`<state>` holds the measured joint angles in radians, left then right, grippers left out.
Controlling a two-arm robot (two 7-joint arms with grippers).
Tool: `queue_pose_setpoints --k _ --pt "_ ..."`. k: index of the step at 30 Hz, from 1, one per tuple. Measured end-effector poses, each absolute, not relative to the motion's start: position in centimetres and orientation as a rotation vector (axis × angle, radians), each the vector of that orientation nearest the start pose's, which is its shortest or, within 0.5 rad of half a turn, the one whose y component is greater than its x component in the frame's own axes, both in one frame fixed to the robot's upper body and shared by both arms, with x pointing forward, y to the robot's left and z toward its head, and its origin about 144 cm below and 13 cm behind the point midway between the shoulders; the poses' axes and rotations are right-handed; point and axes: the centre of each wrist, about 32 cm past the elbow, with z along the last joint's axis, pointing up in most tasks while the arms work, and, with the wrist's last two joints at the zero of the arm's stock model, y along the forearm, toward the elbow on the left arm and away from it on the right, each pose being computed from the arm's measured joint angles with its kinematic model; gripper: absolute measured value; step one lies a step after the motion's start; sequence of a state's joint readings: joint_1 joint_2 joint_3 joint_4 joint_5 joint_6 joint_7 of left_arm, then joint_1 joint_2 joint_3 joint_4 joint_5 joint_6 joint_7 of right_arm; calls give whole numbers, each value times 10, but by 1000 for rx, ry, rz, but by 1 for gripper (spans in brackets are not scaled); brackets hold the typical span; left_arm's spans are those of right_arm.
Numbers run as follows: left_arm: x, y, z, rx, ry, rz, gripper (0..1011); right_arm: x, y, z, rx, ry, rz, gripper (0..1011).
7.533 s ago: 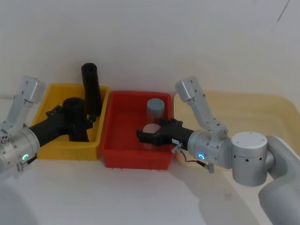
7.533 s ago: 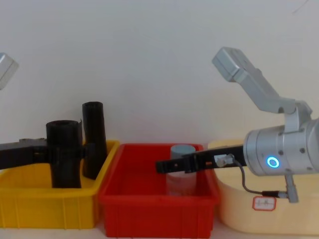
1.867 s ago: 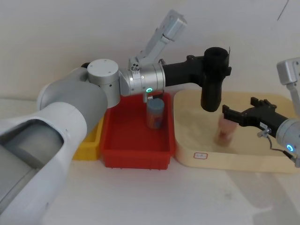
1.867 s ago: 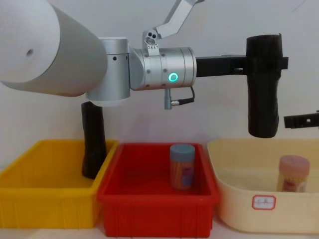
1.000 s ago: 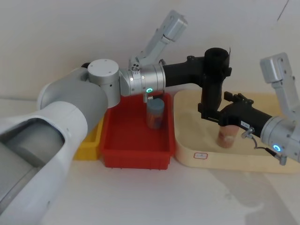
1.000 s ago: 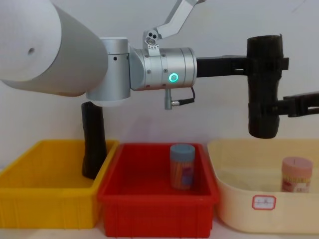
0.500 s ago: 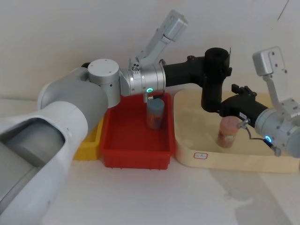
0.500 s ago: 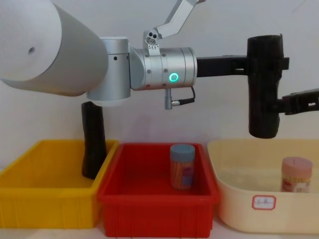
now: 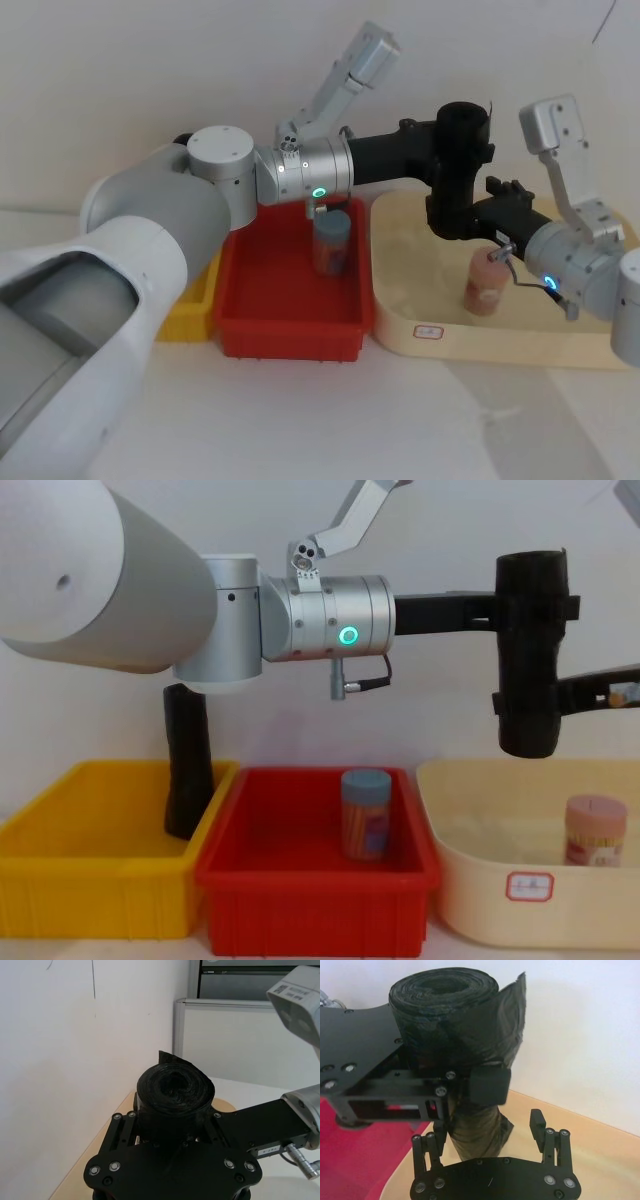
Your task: Pick up the garbage bag with the one hand and transfer it to the other hand.
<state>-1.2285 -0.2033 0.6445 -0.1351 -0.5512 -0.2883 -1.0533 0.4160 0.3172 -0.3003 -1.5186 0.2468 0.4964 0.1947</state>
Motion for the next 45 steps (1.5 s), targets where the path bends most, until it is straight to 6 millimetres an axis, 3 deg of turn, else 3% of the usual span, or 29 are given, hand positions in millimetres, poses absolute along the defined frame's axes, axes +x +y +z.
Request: queue_pose_setpoints --k 12,19,31,43,45 --pt "698 79 1279 -26 -63 227 472 560 -228 1255 -259 37 -1149 1000" --pt "698 79 1279 -26 -63 227 472 562 -225 1253 -245 29 -1154 867" --pt "698 79 1279 -26 -63 227 472 563 -223 1252 -234 22 -1156 518" --pt "698 79 1279 -26 -63 227 473 564 -223 1251 -229 20 -1158 487" --pt "698 79 1279 -26 -63 227 511 564 -223 1251 -229 19 -1160 487"
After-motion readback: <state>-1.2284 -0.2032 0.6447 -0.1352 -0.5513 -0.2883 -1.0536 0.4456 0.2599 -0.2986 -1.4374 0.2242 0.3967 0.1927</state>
